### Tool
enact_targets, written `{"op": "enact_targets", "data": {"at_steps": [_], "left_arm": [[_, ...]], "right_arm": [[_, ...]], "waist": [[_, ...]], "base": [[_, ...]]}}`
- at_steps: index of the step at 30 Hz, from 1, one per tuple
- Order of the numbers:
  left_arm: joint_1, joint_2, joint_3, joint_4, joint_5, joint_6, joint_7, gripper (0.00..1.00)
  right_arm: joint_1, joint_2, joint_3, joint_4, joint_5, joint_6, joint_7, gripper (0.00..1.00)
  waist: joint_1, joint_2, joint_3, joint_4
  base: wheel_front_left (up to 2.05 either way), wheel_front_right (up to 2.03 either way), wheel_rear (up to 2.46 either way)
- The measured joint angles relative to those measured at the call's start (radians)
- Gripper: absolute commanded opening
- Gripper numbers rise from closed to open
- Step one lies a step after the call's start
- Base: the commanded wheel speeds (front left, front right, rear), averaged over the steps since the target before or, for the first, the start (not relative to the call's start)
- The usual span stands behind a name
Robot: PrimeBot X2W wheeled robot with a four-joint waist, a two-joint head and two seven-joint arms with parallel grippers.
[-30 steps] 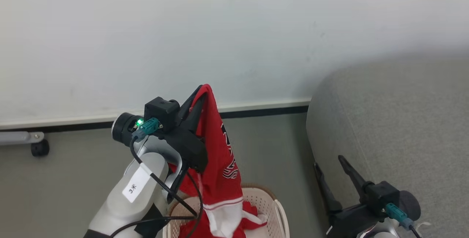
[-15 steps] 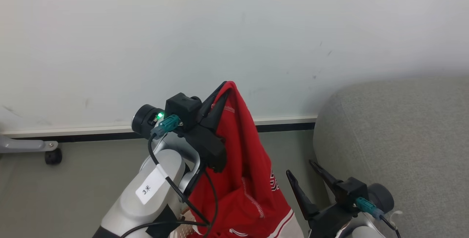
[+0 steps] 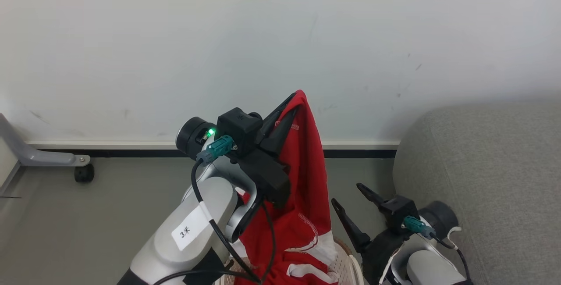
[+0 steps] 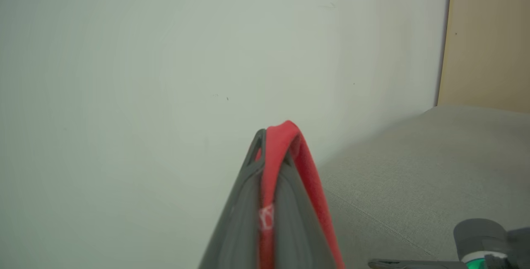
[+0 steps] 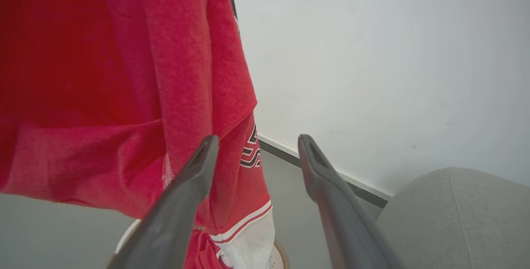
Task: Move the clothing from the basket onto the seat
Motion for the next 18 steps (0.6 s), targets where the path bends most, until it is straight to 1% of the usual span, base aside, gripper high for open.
{"op": "enact_targets", "data": {"at_steps": [10, 18], "left_arm": [[-0.013, 0.000, -0.037, -0.049, -0.017, 0.023, 0.018, 0.00], [-0.030, 0.001, -0.079, -0.094, -0.054, 0.041, 0.030, 0.00]], "right_arm": [[-0.061, 0.006, 0.183, 0.055, 0.071, 0.000, 0.000, 1.00], [-0.122, 0.009, 0.268, 0.099, 0.155, 0.001, 0.000, 1.00]], "waist": [[0.0000, 0.0000, 0.020, 0.028], [0.0001, 0.0000, 0.037, 0.054]], "base": [[0.00, 0.00, 0.00], [0.00, 0.00, 0.00]]}}
